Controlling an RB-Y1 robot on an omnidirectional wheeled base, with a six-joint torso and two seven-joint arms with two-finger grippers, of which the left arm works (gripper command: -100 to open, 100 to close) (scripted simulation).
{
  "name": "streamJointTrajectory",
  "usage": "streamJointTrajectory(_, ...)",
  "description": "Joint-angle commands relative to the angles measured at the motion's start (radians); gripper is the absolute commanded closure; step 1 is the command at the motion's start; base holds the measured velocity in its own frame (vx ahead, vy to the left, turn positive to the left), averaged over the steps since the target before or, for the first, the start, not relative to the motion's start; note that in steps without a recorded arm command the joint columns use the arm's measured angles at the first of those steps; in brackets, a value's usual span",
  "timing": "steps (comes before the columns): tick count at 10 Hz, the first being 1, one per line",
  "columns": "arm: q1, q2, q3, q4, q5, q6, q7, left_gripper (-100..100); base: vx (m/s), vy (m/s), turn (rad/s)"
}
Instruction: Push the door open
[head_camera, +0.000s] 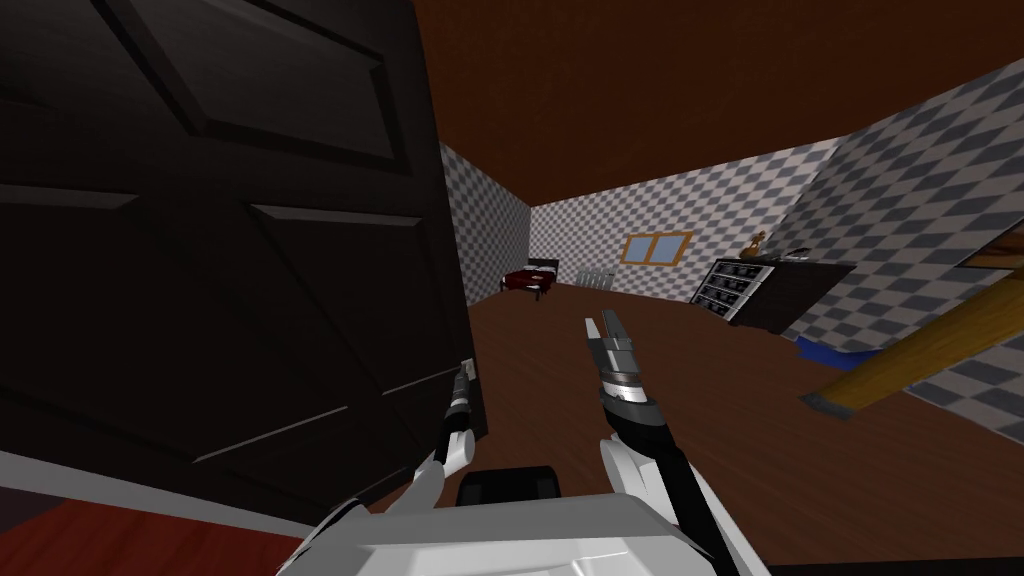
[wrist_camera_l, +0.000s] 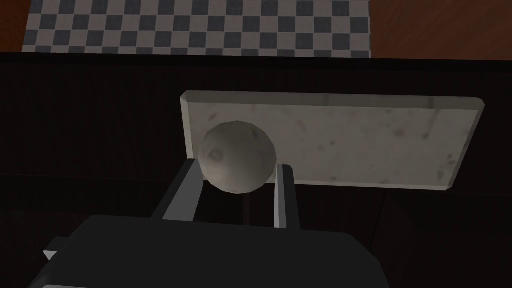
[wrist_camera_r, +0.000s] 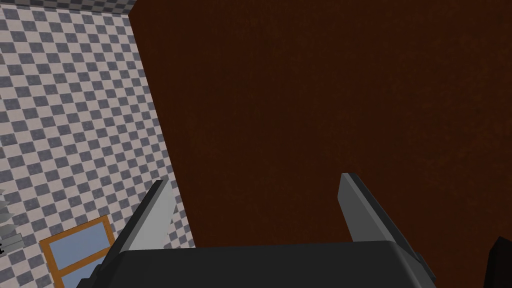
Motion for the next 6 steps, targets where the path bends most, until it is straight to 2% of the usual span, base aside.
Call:
streamJointTrajectory(1, 0.0, 0.0, 0.0, 0.0, 0.0, -0.001, 0.0, 100, -0.016, 0.009, -0.011)
streamJointTrajectory(4, 0.0, 0.0, 0.0, 0.0, 0.0, -0.001, 0.0, 100, -0.005, 0.0, -0.001)
streamJointTrajectory(5, 0.0, 0.015, 0.011, 0.002, 0.02, -0.004, -0.01, 100, 0.113, -0.048, 0.018)
streamJointTrajectory(6, 0.0, 0.022, 0.017, 0.002, 0.03, -0.008, -0.015, 100, 0.17, -0.045, 0.068)
